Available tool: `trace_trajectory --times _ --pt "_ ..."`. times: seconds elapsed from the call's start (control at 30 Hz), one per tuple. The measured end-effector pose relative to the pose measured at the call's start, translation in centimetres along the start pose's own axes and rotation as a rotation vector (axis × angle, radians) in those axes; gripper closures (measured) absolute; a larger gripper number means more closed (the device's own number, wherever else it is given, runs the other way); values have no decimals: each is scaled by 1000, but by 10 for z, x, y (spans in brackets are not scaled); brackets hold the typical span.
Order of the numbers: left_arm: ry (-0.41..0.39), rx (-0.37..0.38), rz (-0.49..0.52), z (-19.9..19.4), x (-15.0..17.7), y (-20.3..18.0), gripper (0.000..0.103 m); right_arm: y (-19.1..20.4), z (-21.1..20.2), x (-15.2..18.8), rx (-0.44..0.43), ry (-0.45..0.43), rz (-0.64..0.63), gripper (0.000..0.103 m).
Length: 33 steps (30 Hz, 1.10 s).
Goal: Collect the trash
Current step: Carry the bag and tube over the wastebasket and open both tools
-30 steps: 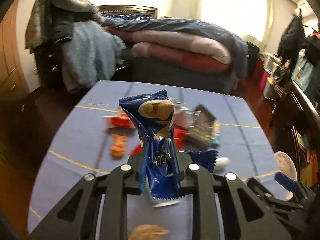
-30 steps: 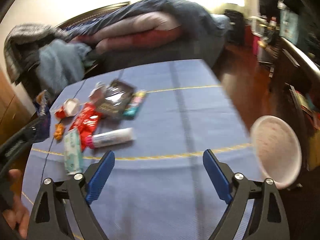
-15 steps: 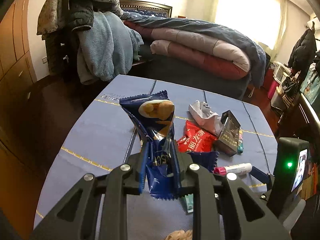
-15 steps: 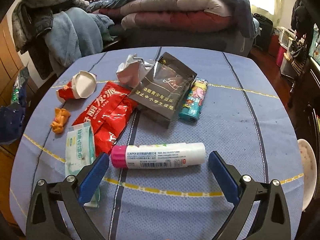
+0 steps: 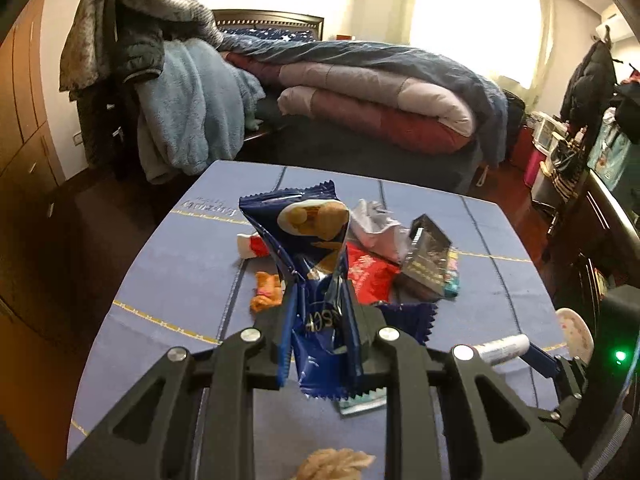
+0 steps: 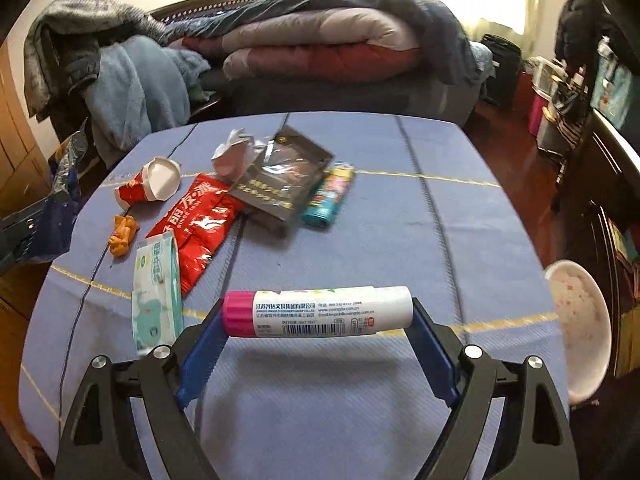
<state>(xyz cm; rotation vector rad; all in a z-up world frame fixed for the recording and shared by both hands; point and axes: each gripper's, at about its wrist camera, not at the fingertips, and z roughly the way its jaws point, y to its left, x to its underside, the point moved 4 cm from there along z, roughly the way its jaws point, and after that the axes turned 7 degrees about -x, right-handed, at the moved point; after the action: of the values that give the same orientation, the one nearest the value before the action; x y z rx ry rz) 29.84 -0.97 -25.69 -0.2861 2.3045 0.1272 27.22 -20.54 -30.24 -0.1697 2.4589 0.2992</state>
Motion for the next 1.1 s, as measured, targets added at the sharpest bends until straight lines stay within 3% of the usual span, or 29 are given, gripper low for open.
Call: trace_trajectory --times 0.5,1.1 --pt "-63 84 116 -41 2 -67 79 -64 -65 24 31 -62 134 17" --pt "-109 237 317 -62 18 -187 79 -154 -113 45 134 -144 283 17"
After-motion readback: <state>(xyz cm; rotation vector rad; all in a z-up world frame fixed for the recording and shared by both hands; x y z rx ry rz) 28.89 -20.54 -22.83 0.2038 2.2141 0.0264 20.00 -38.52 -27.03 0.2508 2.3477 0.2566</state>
